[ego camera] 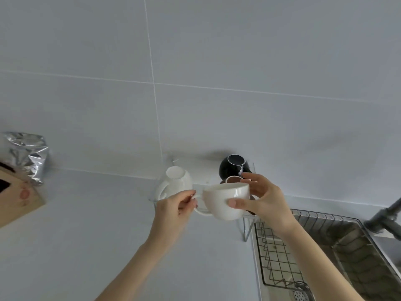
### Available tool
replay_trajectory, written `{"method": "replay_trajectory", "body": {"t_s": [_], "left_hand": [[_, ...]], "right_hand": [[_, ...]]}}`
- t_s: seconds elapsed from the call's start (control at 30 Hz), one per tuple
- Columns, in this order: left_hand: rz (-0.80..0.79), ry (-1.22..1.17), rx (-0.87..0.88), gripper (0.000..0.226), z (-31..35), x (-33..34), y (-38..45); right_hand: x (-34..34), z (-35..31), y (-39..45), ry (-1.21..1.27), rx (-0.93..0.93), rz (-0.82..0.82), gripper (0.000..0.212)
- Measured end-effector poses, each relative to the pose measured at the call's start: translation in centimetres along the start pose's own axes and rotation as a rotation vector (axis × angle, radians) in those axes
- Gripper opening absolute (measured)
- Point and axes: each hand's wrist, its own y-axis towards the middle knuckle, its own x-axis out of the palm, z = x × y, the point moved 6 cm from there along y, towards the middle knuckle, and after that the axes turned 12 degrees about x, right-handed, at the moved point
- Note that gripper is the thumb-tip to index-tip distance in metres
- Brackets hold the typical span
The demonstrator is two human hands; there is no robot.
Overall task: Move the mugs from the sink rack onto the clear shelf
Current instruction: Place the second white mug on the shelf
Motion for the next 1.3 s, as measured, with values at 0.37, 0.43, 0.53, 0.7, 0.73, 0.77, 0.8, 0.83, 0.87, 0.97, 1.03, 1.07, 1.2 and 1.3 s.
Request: {"method": "replay_trajectory", "body": {"t_s": [0.37, 0.43, 0.53, 0.7, 0.73, 0.77, 0.8, 0.83, 0.87, 0.97, 1.03, 1.07, 1.2, 1.3], "left_hand": [[-0.463, 0.157, 0.584, 0.028, 2.3, -4.0, 6.3], [-0.506, 0.230, 0.712, 0.026, 2.8, -4.0, 7.5], [-0.542, 0.244, 0.816, 0.023, 3.1, -3.8, 9.1], [-0.623, 0.198, 0.666, 0.040, 2.2, -3.1, 9.7], [-0.631, 0.208, 0.626, 0.041, 2.1, -3.0, 9.8], [-0.621, 0.206, 0.591, 0.041, 2.1, -3.1, 9.9], [-0.594, 0.189, 0.555, 0.039, 2.2, -3.2, 10.3], [-0.562, 0.163, 0.517, 0.034, 2.2, -3.6, 10.7], [-0.521, 0.134, 0.482, 0.029, 2.2, -3.9, 11.1], [-0.368, 0.027, 0.346, 0.015, 1.1, -5.1, 12.5], [-0.238, -0.087, 0.228, 0.007, -0.3, -5.8, 13.1], [-0.175, -0.142, 0.183, 0.005, -1.0, -6.0, 13.3], [-0.049, -0.297, 0.109, 0.006, -2.7, -5.7, 13.9], [-0.001, -0.359, 0.084, 0.007, -4.2, -5.6, 15.1]], "right_hand": [[3.4, -0.1, 5.5, 0.212, 0.441, -0.265, 0.061], [3.7, -0.1, 6.1, 0.215, 0.484, -0.265, 0.077], [4.3, 0.5, 7.0, 0.214, 0.545, -0.276, 0.098], [5.6, 1.9, 7.0, 0.157, 0.612, -0.338, 0.097], [5.9, 1.9, 6.9, 0.145, 0.607, -0.346, 0.088], [6.1, 1.8, 6.7, 0.125, 0.596, -0.350, 0.080], [6.1, 1.6, 6.7, 0.107, 0.585, -0.349, 0.076], [6.0, 1.4, 6.6, 0.090, 0.576, -0.344, 0.074], [5.9, 1.0, 6.6, 0.074, 0.562, -0.336, 0.072], [5.6, -1.0, 6.0, 0.107, 0.457, -0.281, 0.053], [5.5, -2.6, 6.0, 0.113, 0.265, -0.251, 0.041], [5.7, -3.5, 5.8, 0.084, 0.163, -0.247, 0.038], [6.3, -6.8, 6.8, -0.025, -0.053, -0.130, 0.046], [6.6, -7.8, 9.1, -0.066, -0.118, -0.086, 0.056]]}}
